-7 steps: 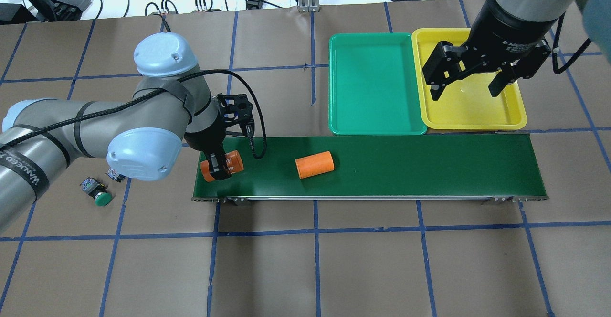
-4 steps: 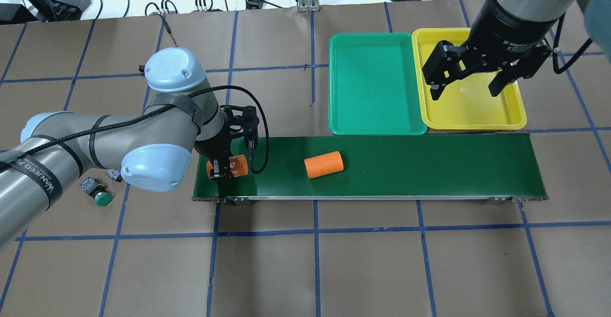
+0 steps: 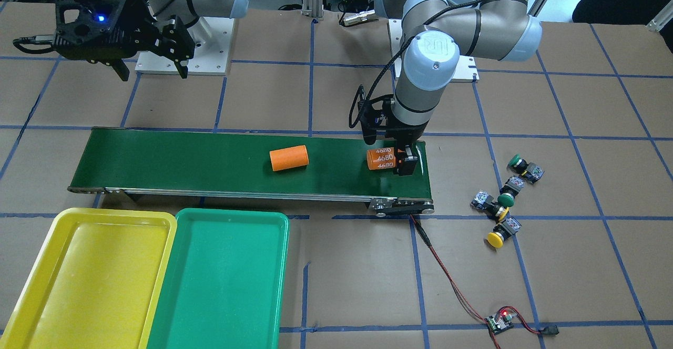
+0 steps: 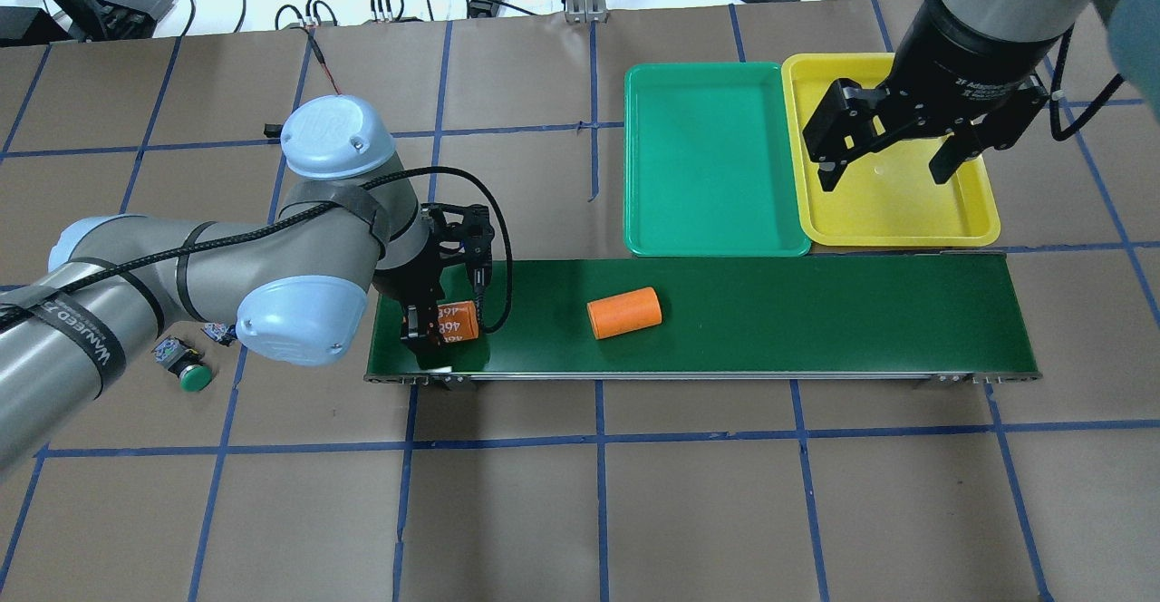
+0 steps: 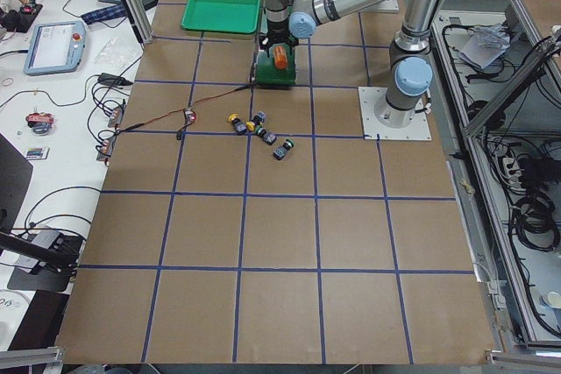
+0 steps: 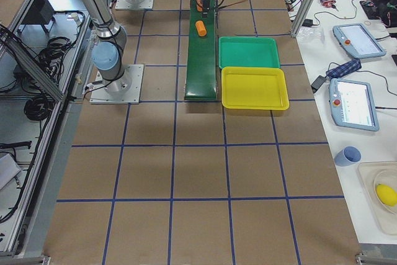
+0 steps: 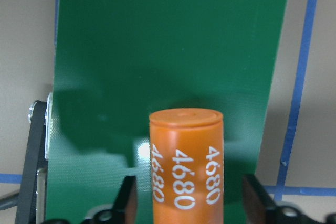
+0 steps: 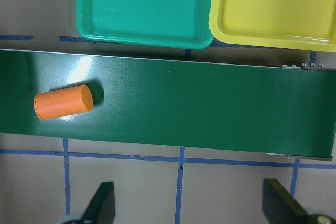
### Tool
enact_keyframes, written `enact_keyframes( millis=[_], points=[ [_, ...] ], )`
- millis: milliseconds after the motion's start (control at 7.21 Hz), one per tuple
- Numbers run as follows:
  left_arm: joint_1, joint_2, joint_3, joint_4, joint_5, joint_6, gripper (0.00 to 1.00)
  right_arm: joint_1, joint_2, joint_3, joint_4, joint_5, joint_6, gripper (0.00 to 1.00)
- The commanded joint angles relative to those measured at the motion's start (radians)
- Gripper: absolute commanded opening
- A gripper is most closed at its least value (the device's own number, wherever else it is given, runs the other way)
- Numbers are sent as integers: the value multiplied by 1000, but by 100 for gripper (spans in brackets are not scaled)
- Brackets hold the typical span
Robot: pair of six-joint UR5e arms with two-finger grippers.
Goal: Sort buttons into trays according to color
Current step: 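Open the left gripper and withdraw it from the belt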
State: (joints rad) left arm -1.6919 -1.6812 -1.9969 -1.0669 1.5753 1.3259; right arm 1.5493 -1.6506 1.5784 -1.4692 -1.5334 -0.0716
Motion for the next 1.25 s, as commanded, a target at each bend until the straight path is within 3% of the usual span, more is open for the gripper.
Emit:
enact_keyframes(
  millis=[0, 277, 416, 555, 832, 971, 1110],
  points=[
    [41, 40, 35, -45, -11, -20, 100, 0, 0, 0, 0, 2, 1, 100],
    [198, 48, 43, -90, -111, -51, 100, 0, -1, 0, 0, -1, -1, 100],
    [310, 7, 82, -90, -180, -88, 100, 0, -1, 0, 0, 2, -1, 100],
    [363, -35, 161, -96, -184, -143, 100, 0, -3, 0, 0, 4, 1, 100],
    [371, -139, 286, -143, -103, -285, 100, 0, -3, 0, 0, 4, -1, 100],
    [388, -205, 311, -133, -4, -278, 100, 0, -2, 0, 0, 4, -1, 100],
    [426, -253, 317, -127, 6, -275, 100, 0, -3, 0, 0, 4, -1, 100]
  ],
)
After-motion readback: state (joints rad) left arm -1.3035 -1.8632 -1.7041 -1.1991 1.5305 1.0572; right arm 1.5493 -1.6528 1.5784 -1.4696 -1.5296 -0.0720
